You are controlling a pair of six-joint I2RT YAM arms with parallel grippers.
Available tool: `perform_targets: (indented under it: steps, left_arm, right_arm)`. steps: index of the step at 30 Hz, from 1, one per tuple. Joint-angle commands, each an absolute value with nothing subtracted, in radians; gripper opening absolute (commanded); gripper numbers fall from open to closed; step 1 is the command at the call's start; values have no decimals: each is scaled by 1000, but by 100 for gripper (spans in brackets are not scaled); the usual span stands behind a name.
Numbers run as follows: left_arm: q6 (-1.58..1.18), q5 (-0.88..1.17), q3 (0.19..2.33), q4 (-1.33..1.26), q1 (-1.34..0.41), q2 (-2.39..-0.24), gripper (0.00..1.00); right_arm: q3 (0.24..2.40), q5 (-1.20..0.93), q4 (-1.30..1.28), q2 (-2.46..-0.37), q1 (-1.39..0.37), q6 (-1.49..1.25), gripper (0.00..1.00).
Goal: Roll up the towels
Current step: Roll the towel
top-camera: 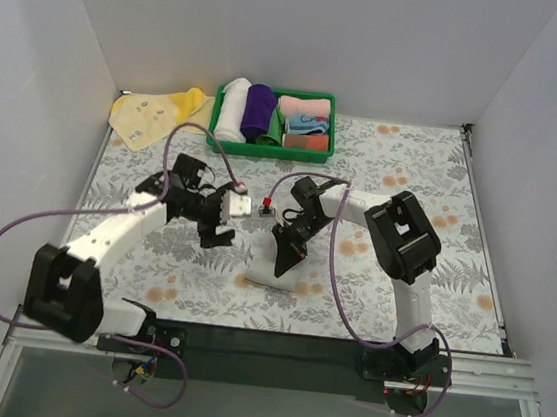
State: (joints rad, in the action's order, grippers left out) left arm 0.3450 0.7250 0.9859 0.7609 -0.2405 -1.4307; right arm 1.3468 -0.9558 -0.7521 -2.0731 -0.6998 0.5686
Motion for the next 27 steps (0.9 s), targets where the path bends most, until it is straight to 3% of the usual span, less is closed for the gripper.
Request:
perform_targets:
  steps: [1,4,8,17,27]
  left_arm:
    - [477,520,809,585,-460,-1203,76]
    - [505,410,694,465,-656,-1086,79]
    - [499,308,649,355,-840,-1152,79]
    - [538,230,637,181,-940,-1345,73]
    - [552,199,615,92,-945,-1483,58]
  right_arm:
    - [1394,-994,-906,-2184,-674,624,1]
    - [1437,-1029,-934,-2243,-647,627,1]
    - [1486,-1058,-960,-2318,-626,627,1]
    - [1582,-1088,-1092,-2453,-607,706,1]
    - [1621,-1058,-1091,-2516,-600,690,1]
